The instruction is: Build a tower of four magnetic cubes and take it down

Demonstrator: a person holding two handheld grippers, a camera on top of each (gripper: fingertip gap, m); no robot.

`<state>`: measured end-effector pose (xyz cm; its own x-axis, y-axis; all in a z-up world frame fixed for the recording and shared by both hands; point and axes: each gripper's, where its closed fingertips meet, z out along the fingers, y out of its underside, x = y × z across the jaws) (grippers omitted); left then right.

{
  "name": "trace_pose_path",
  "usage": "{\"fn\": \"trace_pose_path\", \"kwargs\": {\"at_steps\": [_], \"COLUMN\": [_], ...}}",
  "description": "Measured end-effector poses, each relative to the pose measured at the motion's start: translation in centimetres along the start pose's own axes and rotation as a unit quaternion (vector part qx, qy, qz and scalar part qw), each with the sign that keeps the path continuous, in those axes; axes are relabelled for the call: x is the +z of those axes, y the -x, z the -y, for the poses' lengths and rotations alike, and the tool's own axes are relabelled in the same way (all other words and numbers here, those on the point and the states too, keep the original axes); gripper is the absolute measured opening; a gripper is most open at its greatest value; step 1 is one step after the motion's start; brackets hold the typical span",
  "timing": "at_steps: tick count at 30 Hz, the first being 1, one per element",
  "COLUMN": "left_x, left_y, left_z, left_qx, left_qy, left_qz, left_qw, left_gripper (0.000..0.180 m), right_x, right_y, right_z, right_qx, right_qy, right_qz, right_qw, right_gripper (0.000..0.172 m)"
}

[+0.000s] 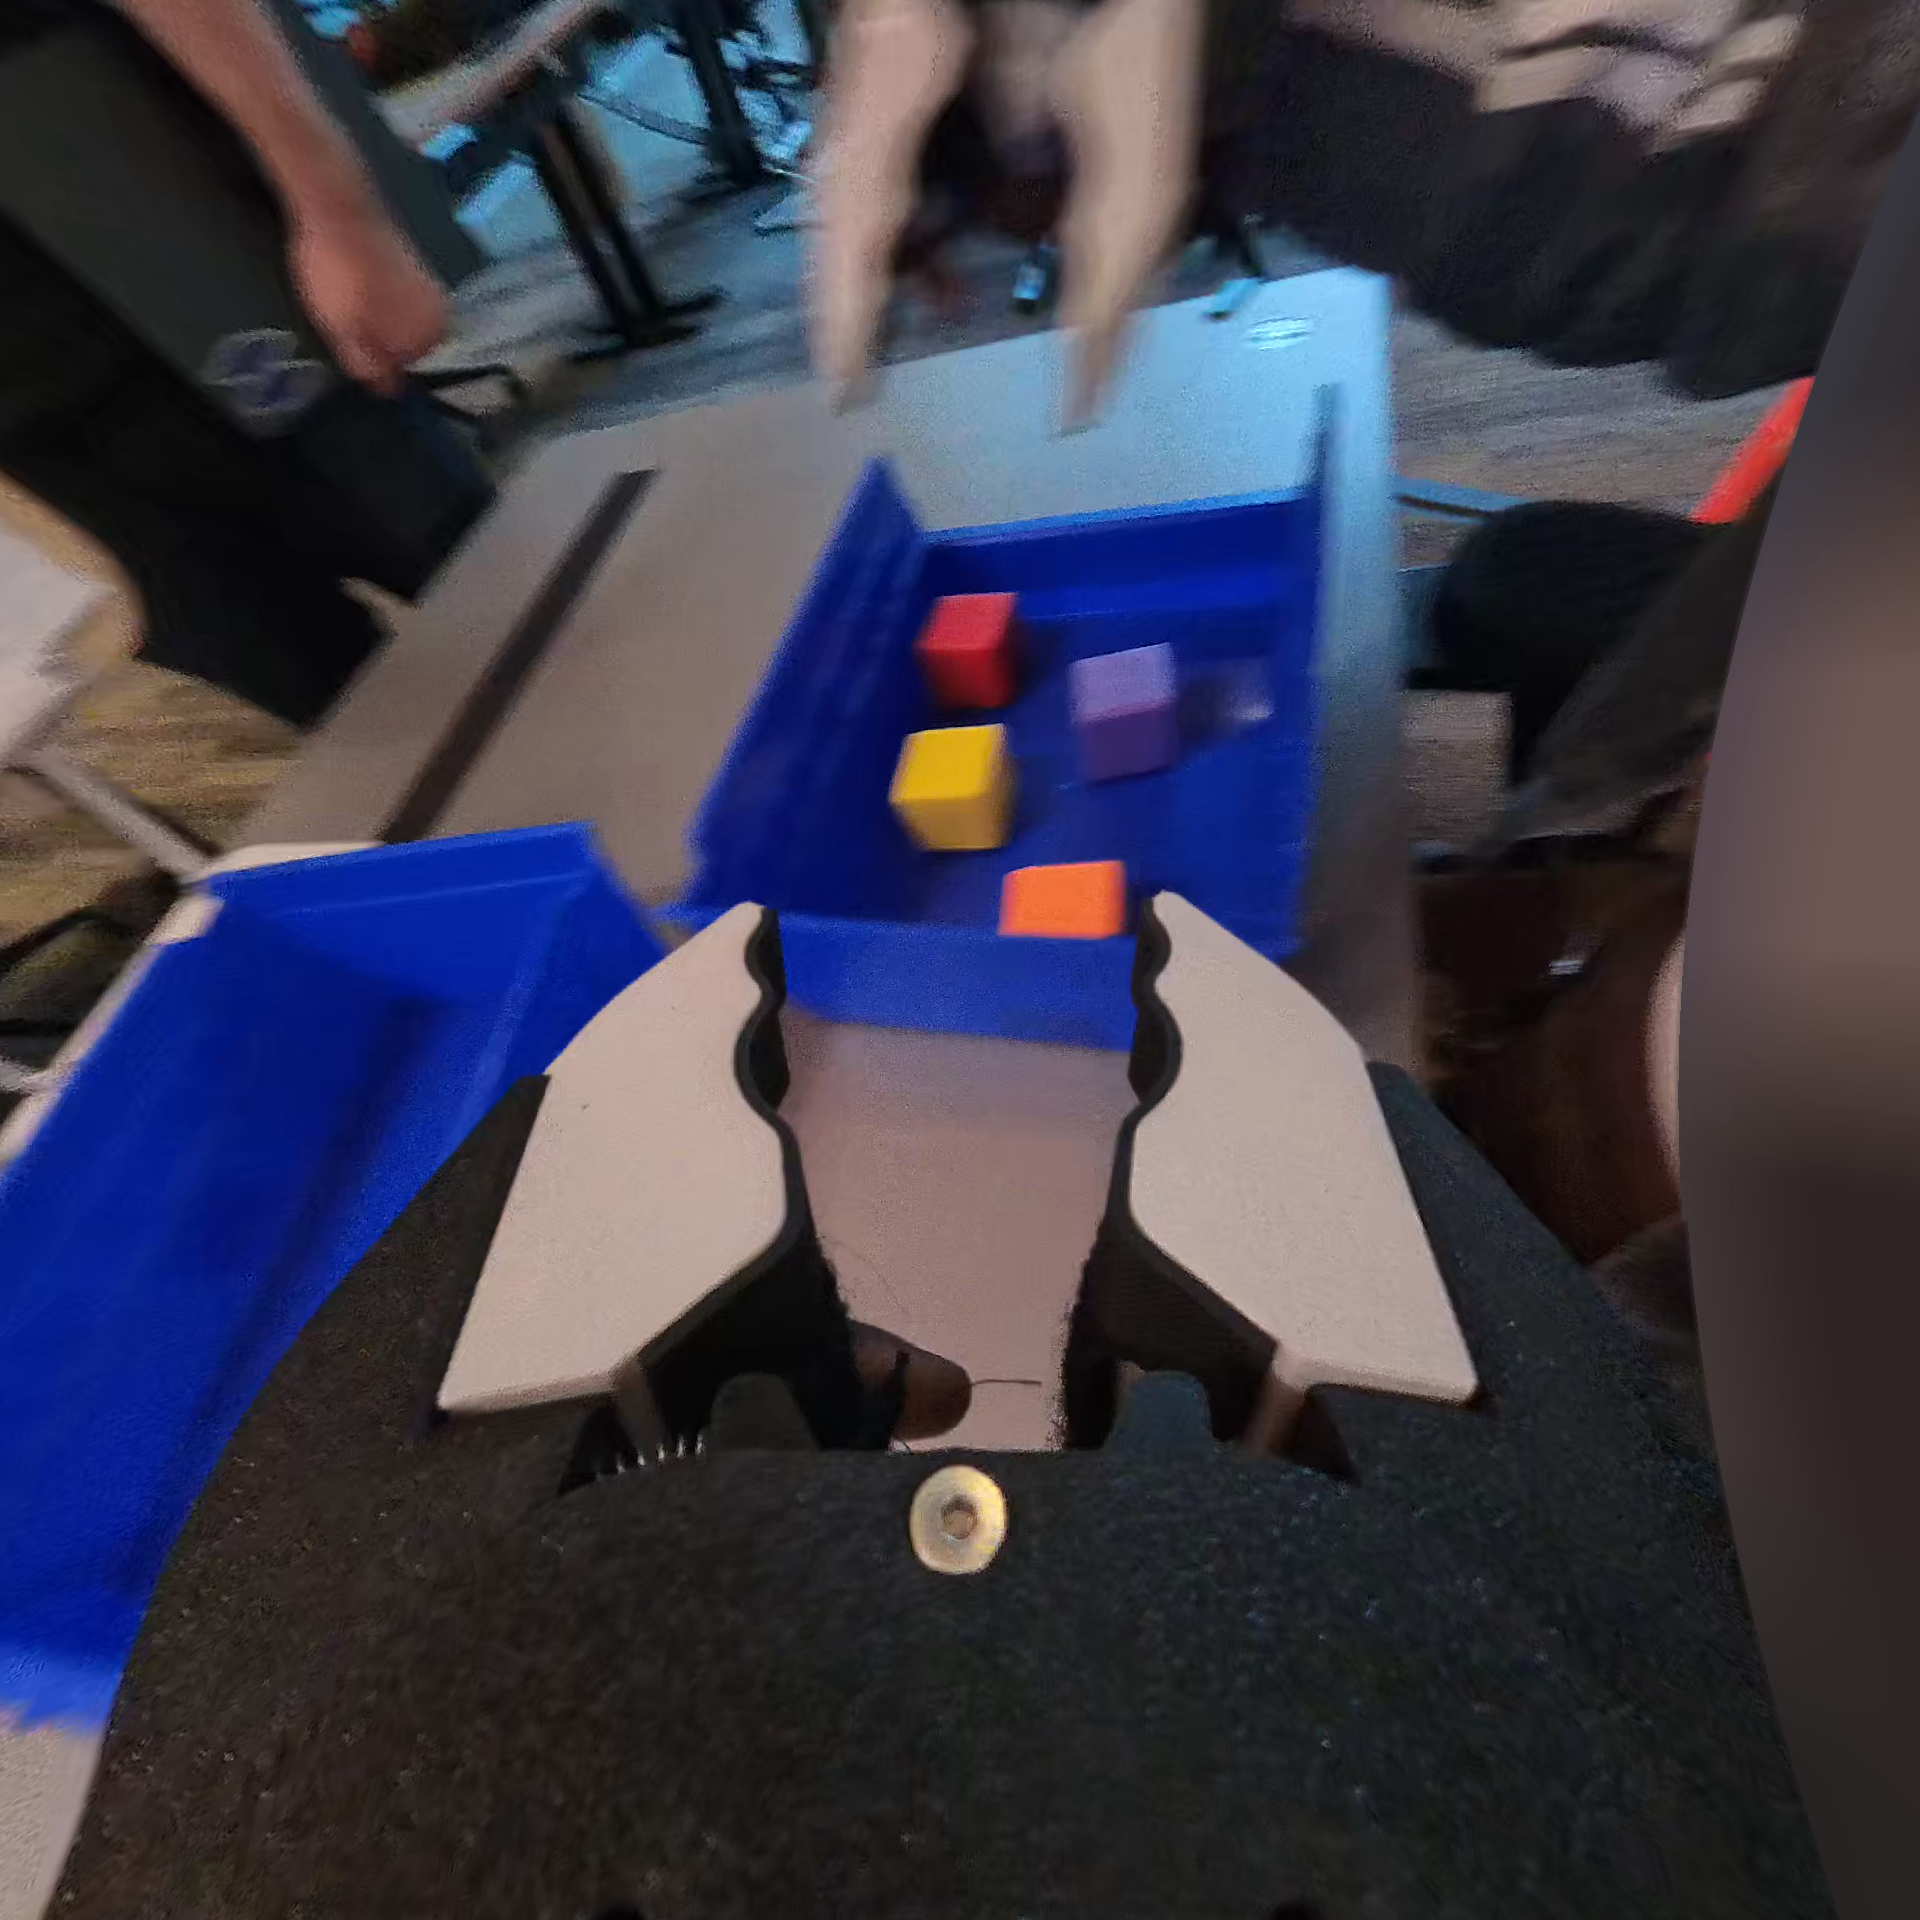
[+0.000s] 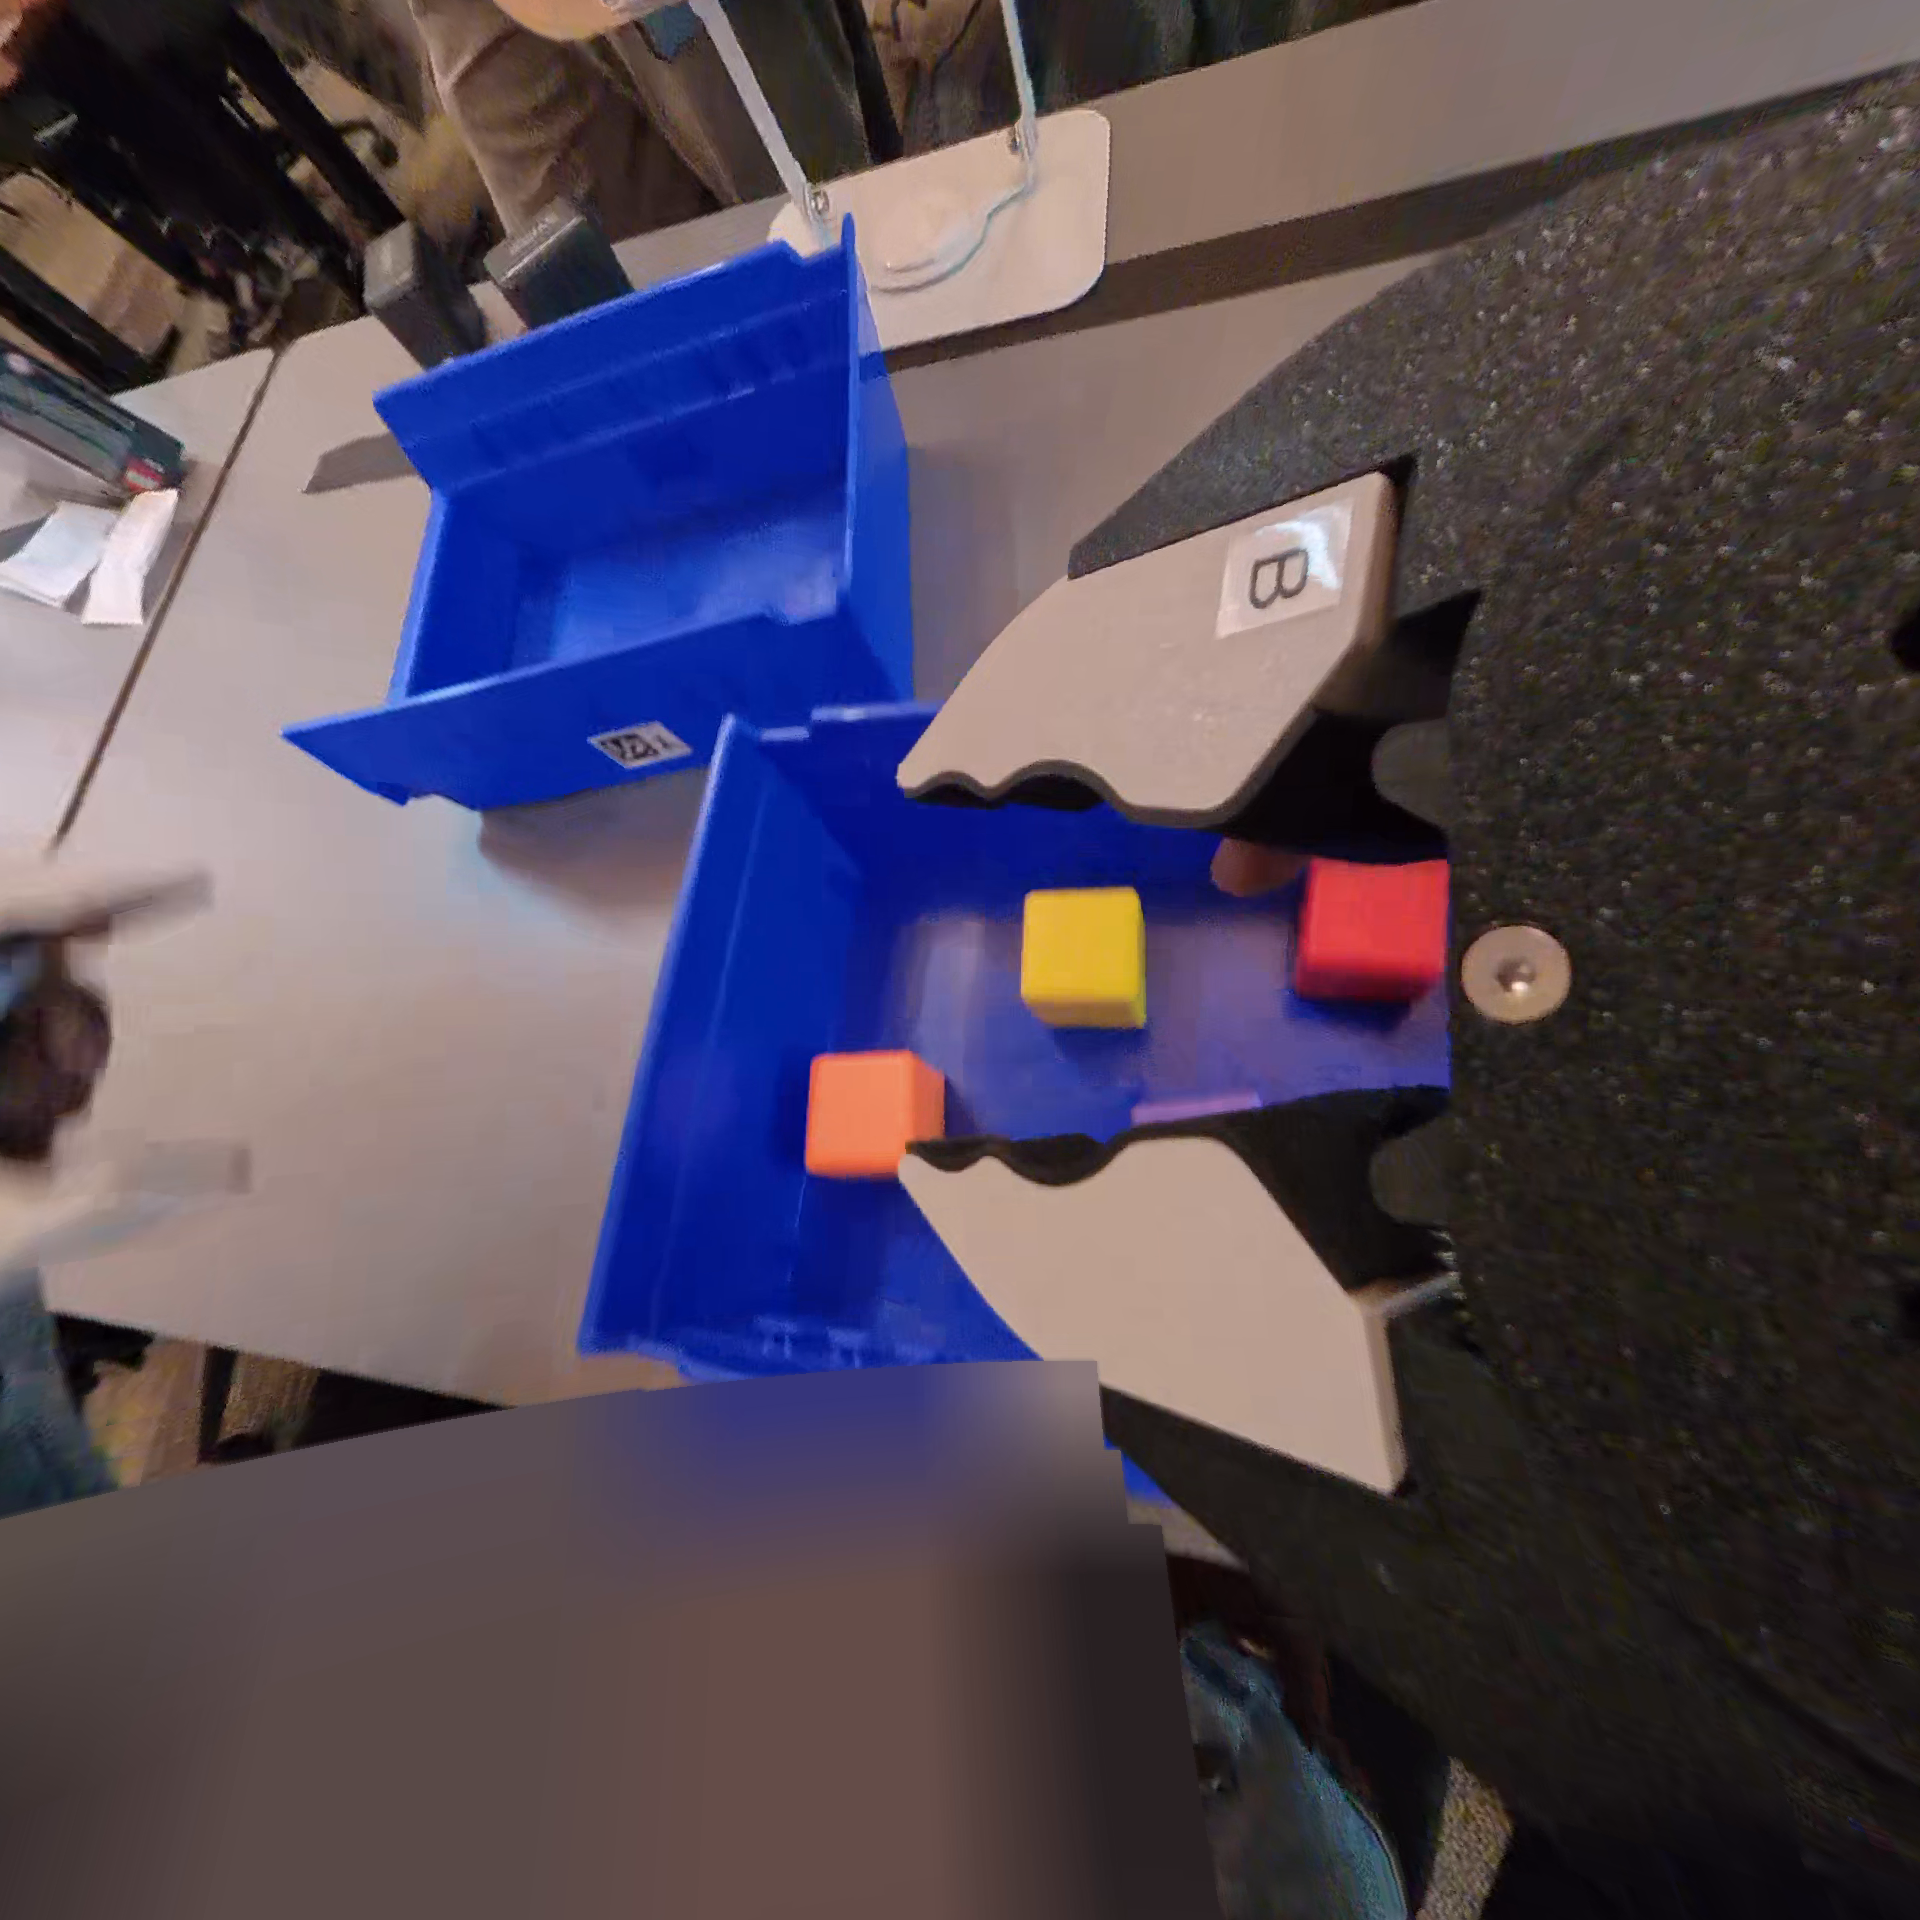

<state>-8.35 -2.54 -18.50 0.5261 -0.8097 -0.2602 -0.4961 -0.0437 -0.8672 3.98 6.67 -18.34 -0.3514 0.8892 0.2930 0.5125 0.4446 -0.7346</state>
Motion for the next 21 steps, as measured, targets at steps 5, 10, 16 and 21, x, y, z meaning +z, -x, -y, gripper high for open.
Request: {"fn": "trace_pose_path", "kwargs": {"at_steps": [5, 10, 16, 21], "left_x": [3.7, 6.4, 8.3, 8.4], "left_y": [-8.6, -9.0, -9.4, -8.5], "left_z": [0.7, -2.2, -4.1, -4.7], "left_qx": [0.035, 0.041, 0.042, 0.025], "left_qy": [0.078, 0.187, 0.231, 0.231], "left_qz": [-0.07, -0.06, -0.07, -0.062], "left_qw": [0.994, 0.98, 0.969, 0.971], "left_gripper": [0.054, 0.04, 0.031, 0.035], "right_x": [4.7, 8.9, 12.5, 14.4], "right_y": [-5.5, -8.7, -10.0, -10.6], "right_z": [0.0, -0.5, -1.8, -3.3], "right_qx": [0.011, 0.01, 0.007, 0.009], "right_qy": [0.059, 0.099, 0.153, 0.202], "right_qz": [0.033, 0.046, 0.062, 0.065], "right_qw": [0.998, 0.994, 0.986, 0.977], "right_gripper": [0.056, 0.051, 0.043, 0.042]}}
